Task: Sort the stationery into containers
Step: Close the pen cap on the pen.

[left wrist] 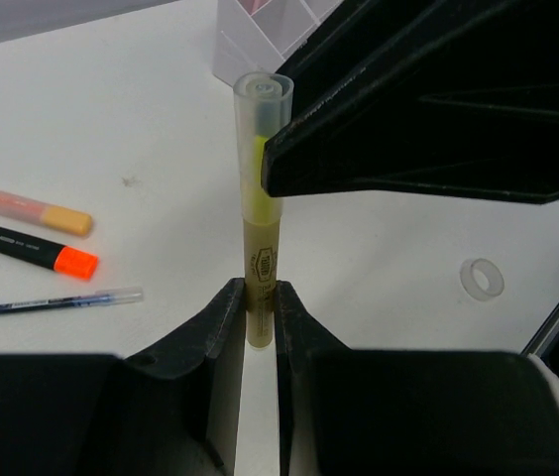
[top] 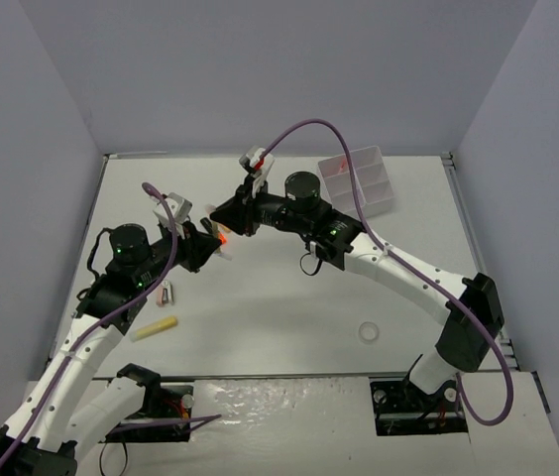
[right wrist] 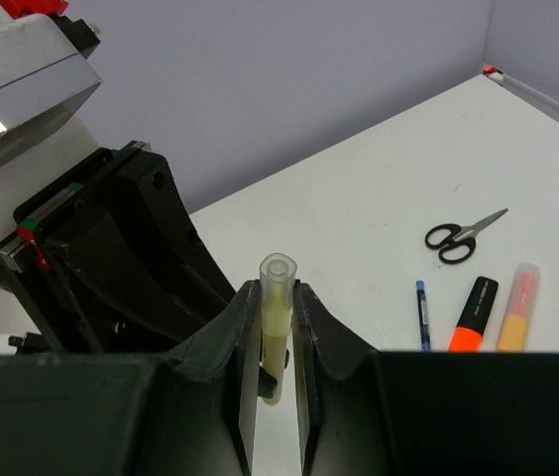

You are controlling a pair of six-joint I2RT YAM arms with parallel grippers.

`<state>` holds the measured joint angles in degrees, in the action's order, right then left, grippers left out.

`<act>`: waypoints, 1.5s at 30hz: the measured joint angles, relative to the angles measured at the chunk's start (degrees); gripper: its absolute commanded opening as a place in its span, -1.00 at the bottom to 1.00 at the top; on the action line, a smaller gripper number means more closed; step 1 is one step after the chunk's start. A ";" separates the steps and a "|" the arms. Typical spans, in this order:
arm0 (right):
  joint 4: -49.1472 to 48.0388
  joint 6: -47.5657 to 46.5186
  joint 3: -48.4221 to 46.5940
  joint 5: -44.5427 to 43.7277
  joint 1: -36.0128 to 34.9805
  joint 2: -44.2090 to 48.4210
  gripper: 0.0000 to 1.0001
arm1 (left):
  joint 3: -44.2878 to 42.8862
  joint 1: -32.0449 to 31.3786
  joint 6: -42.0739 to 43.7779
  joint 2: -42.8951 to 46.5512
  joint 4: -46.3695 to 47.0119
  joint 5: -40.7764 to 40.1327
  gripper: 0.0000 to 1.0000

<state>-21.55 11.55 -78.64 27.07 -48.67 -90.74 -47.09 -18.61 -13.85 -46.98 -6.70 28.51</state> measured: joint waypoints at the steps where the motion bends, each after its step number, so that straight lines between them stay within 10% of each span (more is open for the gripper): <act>1: -1.94 0.30 1.63 -0.80 -0.30 0.14 -1.00 | 0.00 0.21 0.07 -0.07 -0.57 -0.07 -1.00; 18: -19.01 2.46 14.66 -14.29 -5.36 1.74 -1.00 | 0.02 1.78 1.89 -1.15 -4.99 0.80 -1.00; 25: -14.42 3.87 12.71 -13.17 -5.62 0.49 -0.18 | -0.04 2.39 2.27 -1.14 -2.79 1.01 -1.00; 34: -6.53 9.54 9.37 -7.88 -0.77 0.53 0.20 | -0.20 3.67 2.45 0.59 0.25 0.41 -1.00; 45: 2.00 6.70 0.89 -1.81 0.57 5.01 0.21 | -0.48 3.67 -0.31 0.80 4.90 1.19 -1.00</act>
<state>-19.55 18.25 -77.75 25.25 -48.10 -85.73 -47.57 -14.94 -14.16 -46.18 -1.80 29.70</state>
